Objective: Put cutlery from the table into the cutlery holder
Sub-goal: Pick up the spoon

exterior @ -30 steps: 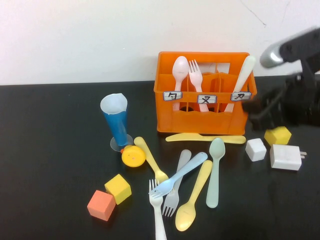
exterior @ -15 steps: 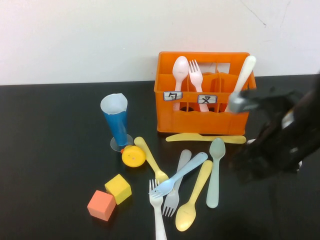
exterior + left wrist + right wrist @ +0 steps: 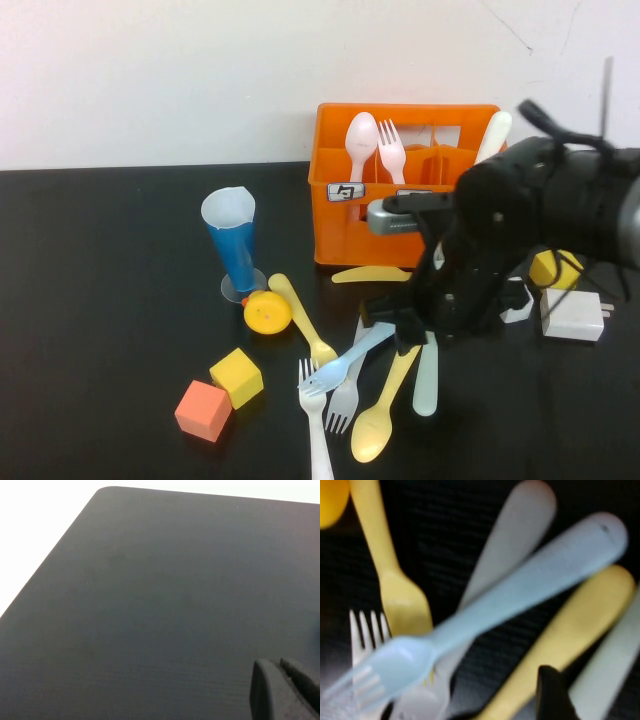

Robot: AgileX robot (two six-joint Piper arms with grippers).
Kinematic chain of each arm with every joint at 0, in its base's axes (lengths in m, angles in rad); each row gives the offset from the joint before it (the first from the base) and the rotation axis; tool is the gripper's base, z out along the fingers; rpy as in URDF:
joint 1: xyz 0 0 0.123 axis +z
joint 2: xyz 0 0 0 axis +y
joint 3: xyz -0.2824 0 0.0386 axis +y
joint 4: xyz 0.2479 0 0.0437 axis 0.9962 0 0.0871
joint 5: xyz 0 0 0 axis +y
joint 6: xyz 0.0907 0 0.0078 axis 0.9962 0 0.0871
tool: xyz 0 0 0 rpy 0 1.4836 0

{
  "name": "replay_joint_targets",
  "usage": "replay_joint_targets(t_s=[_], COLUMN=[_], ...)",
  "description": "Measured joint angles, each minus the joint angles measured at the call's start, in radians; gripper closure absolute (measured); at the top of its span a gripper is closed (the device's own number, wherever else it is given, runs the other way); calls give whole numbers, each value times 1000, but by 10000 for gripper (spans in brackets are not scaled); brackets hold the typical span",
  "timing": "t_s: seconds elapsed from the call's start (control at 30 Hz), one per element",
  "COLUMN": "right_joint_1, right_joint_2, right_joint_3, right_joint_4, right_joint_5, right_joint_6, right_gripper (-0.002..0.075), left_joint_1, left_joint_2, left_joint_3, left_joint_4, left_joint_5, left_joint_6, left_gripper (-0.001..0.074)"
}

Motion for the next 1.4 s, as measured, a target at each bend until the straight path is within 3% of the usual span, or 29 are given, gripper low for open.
replay_joint_targets(t_s=[0.53,0.97,1.07,1.2,1.4], right_joint_1=[8,8,14,29,76], right_joint_2=[81,106,107,107,64], right_joint_3=[-43,-43,-44,-44,12], right_joint_4=[-151,-156,-154,-152,-183], right_joint_5=[75,96,104,140,161], right_joint_6=[90,102,71,45,21], right_gripper=[382,391,424,564,559], left_joint_1=[0,0,0,0,0], left_joint_2=[0,0,0,0,0], left_joint_3=[0,0,0,0,0], left_joint_4=[0,0,0,0,0], left_joint_5=[0,0,0,0,0], left_joint_6=[0,0,-4,-4,-4], left_gripper=[736,736,736,736,736])
